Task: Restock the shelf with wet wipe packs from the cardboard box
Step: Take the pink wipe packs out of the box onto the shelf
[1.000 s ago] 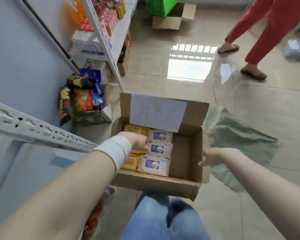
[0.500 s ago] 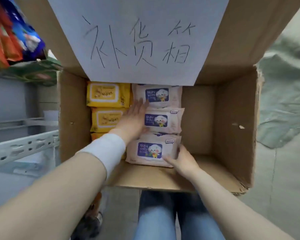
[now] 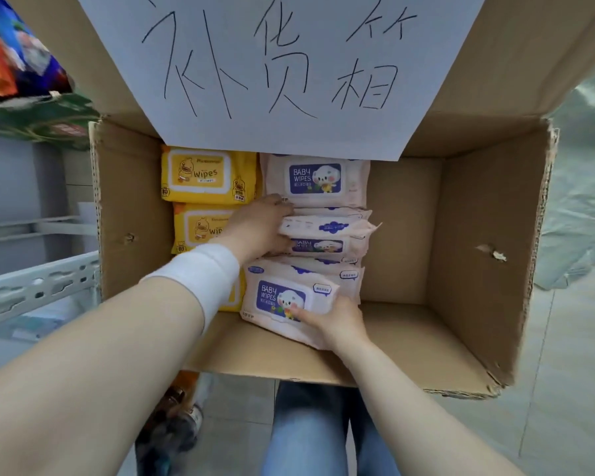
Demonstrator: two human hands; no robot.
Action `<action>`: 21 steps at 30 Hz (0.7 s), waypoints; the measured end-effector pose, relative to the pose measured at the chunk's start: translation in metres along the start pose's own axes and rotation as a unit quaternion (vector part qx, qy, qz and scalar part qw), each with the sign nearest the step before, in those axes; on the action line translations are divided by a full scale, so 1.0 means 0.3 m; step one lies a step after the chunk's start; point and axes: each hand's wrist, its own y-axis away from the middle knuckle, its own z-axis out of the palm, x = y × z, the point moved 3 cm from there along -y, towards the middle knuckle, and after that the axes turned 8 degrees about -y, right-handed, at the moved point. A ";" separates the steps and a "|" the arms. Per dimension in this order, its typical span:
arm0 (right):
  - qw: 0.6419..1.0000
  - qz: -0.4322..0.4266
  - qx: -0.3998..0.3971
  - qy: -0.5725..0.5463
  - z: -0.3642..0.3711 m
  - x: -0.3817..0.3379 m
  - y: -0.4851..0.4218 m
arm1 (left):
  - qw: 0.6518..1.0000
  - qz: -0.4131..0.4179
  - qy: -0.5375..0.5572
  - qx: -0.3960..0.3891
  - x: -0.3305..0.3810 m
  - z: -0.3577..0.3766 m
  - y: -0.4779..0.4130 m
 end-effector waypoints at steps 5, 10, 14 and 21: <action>0.997 -0.032 0.035 -0.059 -0.110 0.004 0.046 | 0.960 0.010 0.254 0.121 0.005 -0.030 0.082; 0.984 -0.054 0.067 -0.155 -0.332 0.057 0.214 | 0.856 -0.087 0.477 0.178 0.039 -0.051 0.268; 0.975 -0.088 0.068 -0.190 -0.484 0.066 0.426 | 0.737 -0.161 0.590 0.289 0.024 -0.138 0.536; 0.960 -0.230 -0.077 -0.140 -0.477 -0.057 0.805 | 0.475 -0.227 0.679 0.512 0.021 -0.211 1.267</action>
